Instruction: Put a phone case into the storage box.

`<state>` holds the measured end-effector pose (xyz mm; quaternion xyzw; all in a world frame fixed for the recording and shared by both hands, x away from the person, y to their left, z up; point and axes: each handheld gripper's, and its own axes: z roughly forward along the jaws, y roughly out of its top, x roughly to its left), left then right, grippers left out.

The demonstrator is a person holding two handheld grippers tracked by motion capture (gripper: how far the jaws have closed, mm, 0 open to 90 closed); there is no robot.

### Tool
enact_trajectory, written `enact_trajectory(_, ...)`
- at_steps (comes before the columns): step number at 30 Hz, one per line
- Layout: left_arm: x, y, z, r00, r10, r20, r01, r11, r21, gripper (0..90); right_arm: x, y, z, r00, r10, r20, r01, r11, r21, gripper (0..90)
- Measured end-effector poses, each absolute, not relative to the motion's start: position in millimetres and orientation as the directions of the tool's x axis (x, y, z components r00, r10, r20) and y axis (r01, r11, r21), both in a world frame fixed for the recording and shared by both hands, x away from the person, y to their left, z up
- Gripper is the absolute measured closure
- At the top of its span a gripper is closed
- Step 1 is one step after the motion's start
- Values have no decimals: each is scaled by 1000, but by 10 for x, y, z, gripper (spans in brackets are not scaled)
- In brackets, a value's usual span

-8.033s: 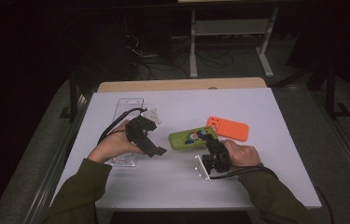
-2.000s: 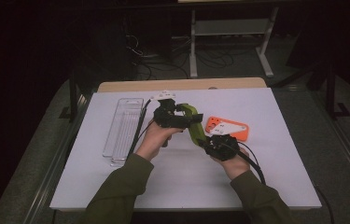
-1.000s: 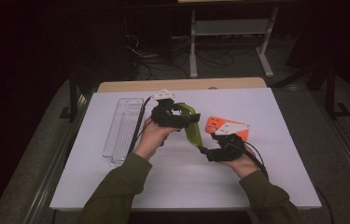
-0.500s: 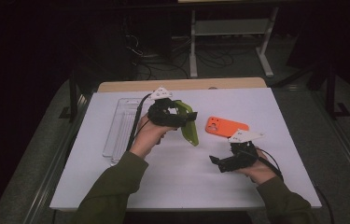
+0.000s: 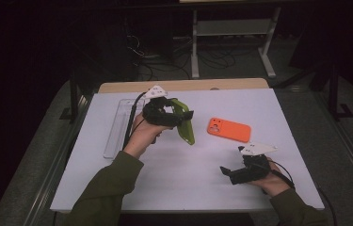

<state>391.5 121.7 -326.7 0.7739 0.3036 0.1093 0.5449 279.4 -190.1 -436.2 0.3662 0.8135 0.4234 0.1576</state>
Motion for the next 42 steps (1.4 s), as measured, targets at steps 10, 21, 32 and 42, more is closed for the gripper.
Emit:
enact_trajectory(10, 3946, 1356, -3132, 782, 611, -125, 327, -232, 916, 140, 2809, -1868, -4386, -695, 717, 59, 465, 385, 797, 0)
enact_trajectory(21, 4050, 1622, -2941, 745, 661, -94, 314, -223, 923, 140, 2813, -1868, -4381, -696, 716, 53, 467, 395, 791, 0)
enact_trajectory(32, 4185, 1850, -2808, 684, 726, -67, 311, -208, 927, 140, 2822, -1869, -4381, -698, 715, 42, 462, 405, 789, 0)
enact_trajectory(42, 4308, 2025, -2784, 632, 774, -44, 316, -205, 926, 140, 2827, -1871, -4386, -698, 715, 38, 465, 412, 784, 0)
